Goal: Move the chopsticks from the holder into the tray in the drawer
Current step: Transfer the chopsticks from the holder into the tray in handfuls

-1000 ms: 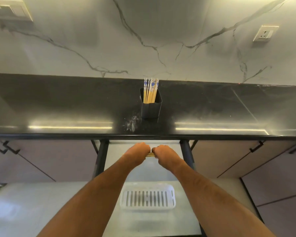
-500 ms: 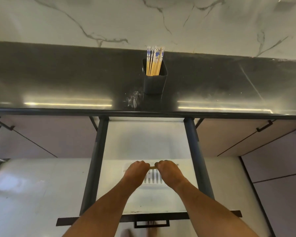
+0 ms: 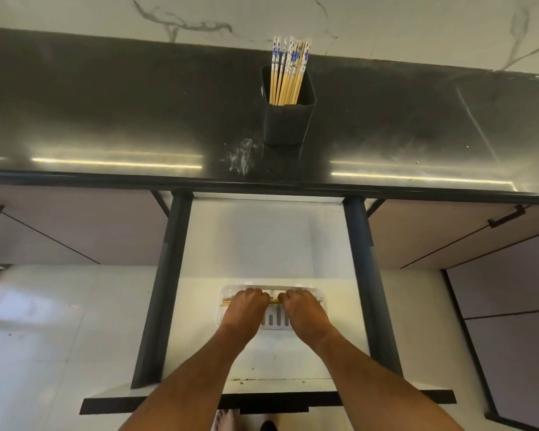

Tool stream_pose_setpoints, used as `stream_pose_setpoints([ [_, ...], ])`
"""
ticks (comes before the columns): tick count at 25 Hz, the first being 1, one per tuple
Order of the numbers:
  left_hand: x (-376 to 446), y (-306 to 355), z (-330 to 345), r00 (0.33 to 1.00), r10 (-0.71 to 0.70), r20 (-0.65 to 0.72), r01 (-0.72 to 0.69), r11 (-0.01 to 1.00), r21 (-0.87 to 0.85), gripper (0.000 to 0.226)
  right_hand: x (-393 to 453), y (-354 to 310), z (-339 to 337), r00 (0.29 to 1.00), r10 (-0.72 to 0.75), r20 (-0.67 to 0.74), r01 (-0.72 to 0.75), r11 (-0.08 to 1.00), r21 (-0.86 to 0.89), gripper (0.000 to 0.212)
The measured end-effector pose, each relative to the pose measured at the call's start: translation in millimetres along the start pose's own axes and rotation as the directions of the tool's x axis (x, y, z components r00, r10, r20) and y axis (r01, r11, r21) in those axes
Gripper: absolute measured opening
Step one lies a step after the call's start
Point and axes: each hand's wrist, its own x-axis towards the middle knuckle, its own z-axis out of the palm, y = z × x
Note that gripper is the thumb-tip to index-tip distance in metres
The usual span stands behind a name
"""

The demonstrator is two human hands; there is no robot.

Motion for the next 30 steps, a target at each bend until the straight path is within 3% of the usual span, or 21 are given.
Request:
stream_pose_setpoints([
  [5,-1,-3,7,0.999,-0.047,-0.022,0.046,0.998,-0.041,0.036,4,3,4,1.000,-0.003,0.004,0.003,1.000,-0.005,0.028],
  [16,-2,-7,4,0.992,-0.115,-0.059,0.104,0.981,-0.165,0.024,8,6,-3,1.000,-0.004,0.020,0.004,1.000,0.006,0.028],
  [25,-1,-13,13,0.988,-0.147,0.049,0.152,0.980,-0.132,0.027,5,8,-2,0.996,0.032,0.081,-0.035,0.999,0.035,0.024],
  [30,1,-13,15,0.991,-0.137,0.015,0.137,0.982,-0.131,0.025,4,7,1,0.999,0.027,0.042,-0.029,0.998,0.050,0.024],
])
